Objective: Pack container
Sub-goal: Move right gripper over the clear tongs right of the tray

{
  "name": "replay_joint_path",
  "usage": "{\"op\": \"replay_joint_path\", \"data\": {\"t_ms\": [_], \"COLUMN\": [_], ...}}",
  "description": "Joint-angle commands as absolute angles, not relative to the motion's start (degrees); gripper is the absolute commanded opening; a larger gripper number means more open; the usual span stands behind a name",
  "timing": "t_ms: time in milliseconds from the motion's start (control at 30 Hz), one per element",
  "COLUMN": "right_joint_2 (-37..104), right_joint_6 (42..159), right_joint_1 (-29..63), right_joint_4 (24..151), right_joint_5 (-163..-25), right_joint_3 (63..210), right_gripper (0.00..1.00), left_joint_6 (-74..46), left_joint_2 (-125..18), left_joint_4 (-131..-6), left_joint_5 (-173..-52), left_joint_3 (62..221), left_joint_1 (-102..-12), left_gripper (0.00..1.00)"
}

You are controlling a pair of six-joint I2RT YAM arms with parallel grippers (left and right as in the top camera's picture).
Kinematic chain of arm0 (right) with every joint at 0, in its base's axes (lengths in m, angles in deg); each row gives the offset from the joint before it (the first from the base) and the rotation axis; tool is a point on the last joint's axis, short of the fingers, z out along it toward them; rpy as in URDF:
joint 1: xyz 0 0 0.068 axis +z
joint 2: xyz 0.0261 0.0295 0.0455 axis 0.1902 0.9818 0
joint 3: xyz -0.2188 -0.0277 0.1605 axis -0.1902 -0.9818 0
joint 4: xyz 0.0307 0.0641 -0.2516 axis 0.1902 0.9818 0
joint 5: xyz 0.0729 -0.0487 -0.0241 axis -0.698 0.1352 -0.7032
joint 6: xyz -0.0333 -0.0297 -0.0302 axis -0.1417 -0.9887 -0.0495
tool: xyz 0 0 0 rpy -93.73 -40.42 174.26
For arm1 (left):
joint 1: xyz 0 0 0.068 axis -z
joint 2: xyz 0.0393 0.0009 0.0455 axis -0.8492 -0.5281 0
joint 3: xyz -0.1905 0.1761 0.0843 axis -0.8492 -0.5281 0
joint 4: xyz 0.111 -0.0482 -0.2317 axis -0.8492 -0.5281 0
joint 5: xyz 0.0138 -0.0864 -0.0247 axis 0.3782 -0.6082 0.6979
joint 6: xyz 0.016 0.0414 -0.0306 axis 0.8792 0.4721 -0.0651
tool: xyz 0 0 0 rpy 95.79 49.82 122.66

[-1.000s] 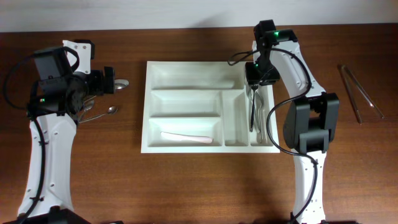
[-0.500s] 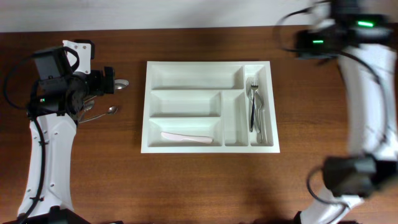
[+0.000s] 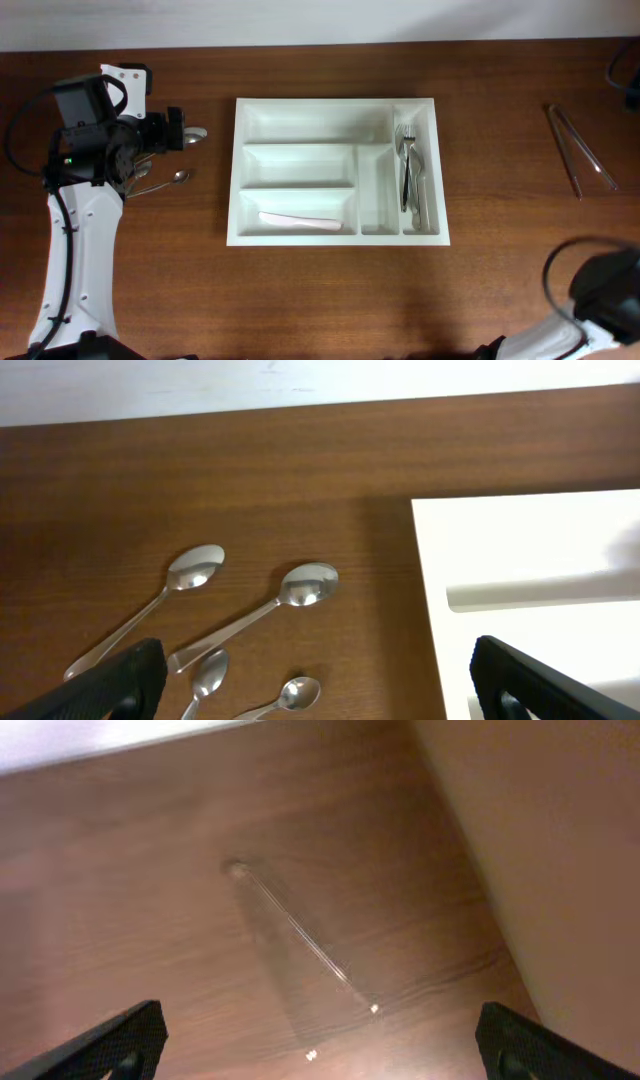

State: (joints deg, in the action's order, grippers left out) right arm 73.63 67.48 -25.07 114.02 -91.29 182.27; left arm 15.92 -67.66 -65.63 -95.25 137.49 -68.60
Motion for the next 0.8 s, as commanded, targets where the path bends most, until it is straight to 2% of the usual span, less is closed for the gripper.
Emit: {"op": "replay_joint_path", "data": {"t_ms": [0, 200, 333, 433, 767], "right_joint_2": [82.38, 91.99, 94.20, 95.25, 98.73], "right_joint_6": [59.56, 53.88, 52.42, 52.44, 52.44], "right_joint_1": [-25.57, -24.00, -23.10, -22.82, -21.57], "right_joint_4": [113.19, 112.01, 110.89, 109.84, 109.04], "right_joint_5": [-95.11, -95.18, -94.37, -93.98, -94.35], "right_joint_3": [181.13, 181.13, 181.13, 181.13, 181.13], "right_gripper": [0.98, 0.92, 0.85, 0.76, 0.76], "left_joint_6": [16.84, 16.84, 16.84, 16.84, 16.84], "left_joint_2": [-68.16, -68.16, -68.16, -68.16, -68.16], "left_joint_4": [-65.65, -65.65, -65.65, -65.65, -65.65], "left_joint_5": [-94.87, -94.87, -94.87, -94.87, -94.87], "left_joint_3": [138.74, 138.74, 138.74, 138.74, 138.74], "left_joint_1": [-68.78, -68.78, -68.78, -68.78, -68.78], "left_gripper": [0.99, 0.99, 0.99, 0.99, 0.99]}}
